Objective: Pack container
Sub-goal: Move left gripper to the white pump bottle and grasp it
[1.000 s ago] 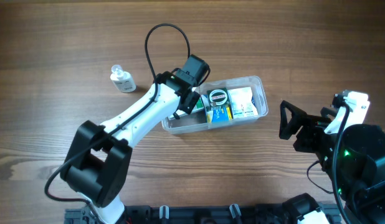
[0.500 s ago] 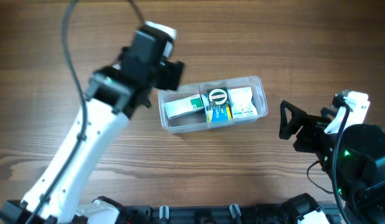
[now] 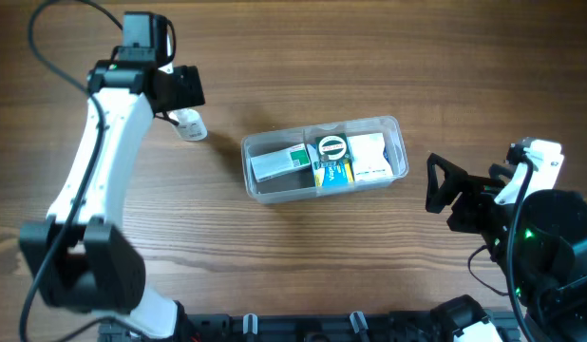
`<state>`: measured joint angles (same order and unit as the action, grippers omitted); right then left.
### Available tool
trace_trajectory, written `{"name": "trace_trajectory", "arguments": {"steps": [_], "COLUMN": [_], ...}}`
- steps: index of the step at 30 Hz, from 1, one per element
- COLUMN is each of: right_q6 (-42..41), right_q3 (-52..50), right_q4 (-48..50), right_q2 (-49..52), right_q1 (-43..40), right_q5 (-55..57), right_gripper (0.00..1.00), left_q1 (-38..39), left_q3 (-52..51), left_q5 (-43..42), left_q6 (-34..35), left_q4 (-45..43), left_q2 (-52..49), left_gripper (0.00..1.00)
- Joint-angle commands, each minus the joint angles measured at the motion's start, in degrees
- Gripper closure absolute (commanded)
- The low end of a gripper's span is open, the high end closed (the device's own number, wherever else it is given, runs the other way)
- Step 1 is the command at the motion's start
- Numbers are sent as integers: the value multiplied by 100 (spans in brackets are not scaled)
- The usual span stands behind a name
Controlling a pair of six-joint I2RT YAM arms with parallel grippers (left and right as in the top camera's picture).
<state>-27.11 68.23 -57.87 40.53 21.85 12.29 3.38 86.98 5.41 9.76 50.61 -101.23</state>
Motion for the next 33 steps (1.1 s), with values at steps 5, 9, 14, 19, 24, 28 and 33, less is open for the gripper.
{"name": "trace_trajectory", "arguments": {"steps": [5,9,14,19,24,28,33], "right_q6": [0,2,0,0,0,0,-2], "right_q3": [28,28,31,28,28,28,28], "right_q4": [11,11,11,11,11,11,11], "right_q2": [13,13,13,13,13,13,13], "right_q1": [-22,-22,-22,-22,-22,-22,-22], "right_q5": [101,103,101,101,101,101,101], "right_gripper": [0,0,0,0,0,0,0], "left_q1": [-2,-2,-2,-2,-2,-2,76], "left_q3": [-7,-7,-7,-9,-7,2,339], "left_q5": [-70,-70,-66,-68,-66,-61,-68], "left_q6": [-35,-33,-37,-37,-39,-168,-160], "left_q4": [50,98,199,162,153,286,962], "left_q2": [-503,-503,-507,-564,-612,-479,212], "left_gripper": [22,51,52,55,71,88,93]}}
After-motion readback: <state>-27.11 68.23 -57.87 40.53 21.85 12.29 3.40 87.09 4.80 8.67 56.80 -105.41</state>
